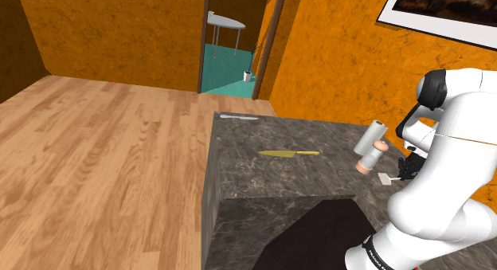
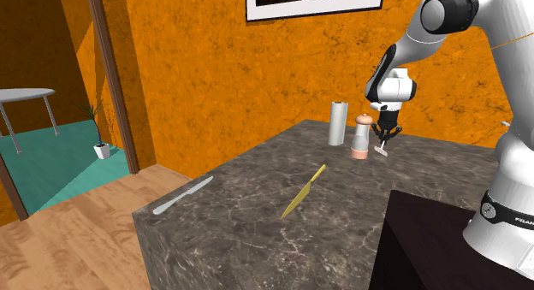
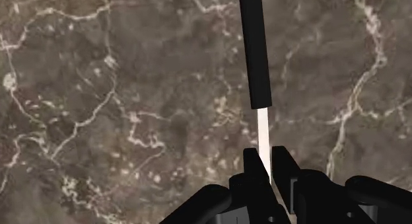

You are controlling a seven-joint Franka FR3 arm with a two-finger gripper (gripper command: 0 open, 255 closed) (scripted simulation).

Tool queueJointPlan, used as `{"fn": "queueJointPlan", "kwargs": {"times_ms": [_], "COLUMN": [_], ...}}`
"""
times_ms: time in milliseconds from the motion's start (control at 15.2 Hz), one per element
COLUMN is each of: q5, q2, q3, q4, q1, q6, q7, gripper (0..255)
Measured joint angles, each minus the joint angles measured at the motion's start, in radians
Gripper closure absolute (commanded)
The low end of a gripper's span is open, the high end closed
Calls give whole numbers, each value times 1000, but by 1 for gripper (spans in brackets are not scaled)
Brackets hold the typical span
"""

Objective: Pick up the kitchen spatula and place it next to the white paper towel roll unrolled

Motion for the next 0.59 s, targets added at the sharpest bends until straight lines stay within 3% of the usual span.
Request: {"fn": "queueJointPlan", "kwargs": {"times_ms": [396,594], "q5": [0,-64], "q2": [0,-55], "q3": [0,-58], "q4": [0,3], "q1": [0,45], "q6": [0,-48], "q7": [0,42], "gripper": [0,0]}}
